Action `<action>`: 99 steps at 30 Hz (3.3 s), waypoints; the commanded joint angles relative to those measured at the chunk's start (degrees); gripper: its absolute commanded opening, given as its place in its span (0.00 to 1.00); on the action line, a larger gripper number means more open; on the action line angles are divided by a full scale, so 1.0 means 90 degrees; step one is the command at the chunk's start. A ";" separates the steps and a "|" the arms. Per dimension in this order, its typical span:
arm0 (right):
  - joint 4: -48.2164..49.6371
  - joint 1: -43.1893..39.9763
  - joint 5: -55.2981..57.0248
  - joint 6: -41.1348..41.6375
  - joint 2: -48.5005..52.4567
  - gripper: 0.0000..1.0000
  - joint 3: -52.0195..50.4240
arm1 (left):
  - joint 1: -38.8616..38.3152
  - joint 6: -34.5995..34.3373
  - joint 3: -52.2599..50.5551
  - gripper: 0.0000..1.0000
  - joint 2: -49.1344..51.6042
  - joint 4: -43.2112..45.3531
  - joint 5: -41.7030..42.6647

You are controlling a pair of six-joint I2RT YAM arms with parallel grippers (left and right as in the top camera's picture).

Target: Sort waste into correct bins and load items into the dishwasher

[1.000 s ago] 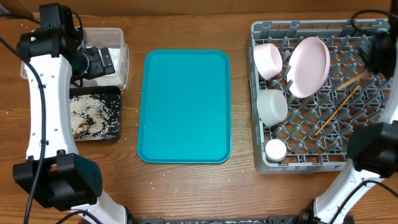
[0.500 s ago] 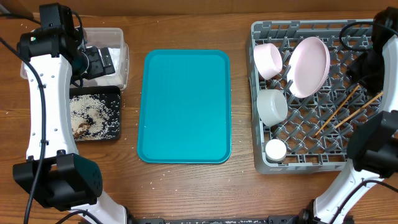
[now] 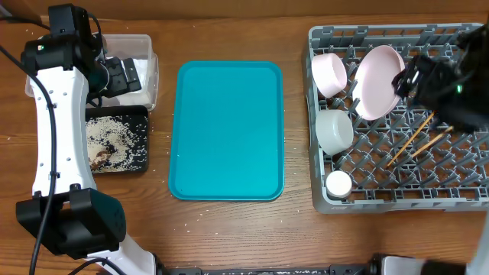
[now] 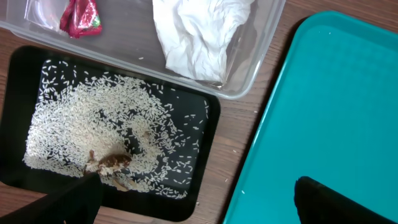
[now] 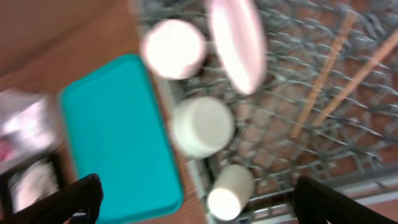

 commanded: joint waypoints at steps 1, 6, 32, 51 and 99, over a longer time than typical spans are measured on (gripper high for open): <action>-0.0046 0.0168 -0.0272 -0.0240 -0.0510 1.00 0.0041 | -0.0012 0.0143 0.0002 1.00 -0.0015 0.0002 -0.0036; -0.0046 0.0160 -0.0041 -0.0566 -0.1467 1.00 0.0029 | -0.0012 0.0143 0.0002 1.00 -0.0015 0.0002 -0.0036; 0.8682 0.0522 0.0595 -0.0991 -0.7883 1.00 -0.9916 | -0.0012 0.0143 0.0002 1.00 -0.0015 0.0002 -0.0036; 1.0290 0.0957 0.0381 -0.0996 -0.9471 1.00 -1.3221 | -0.0012 0.0141 0.0002 1.00 -0.0015 0.0002 -0.0036; 1.0282 0.0957 0.0381 -0.0996 -0.9466 1.00 -1.3214 | -0.0816 0.0265 -0.1508 1.00 -0.4099 0.1173 0.0046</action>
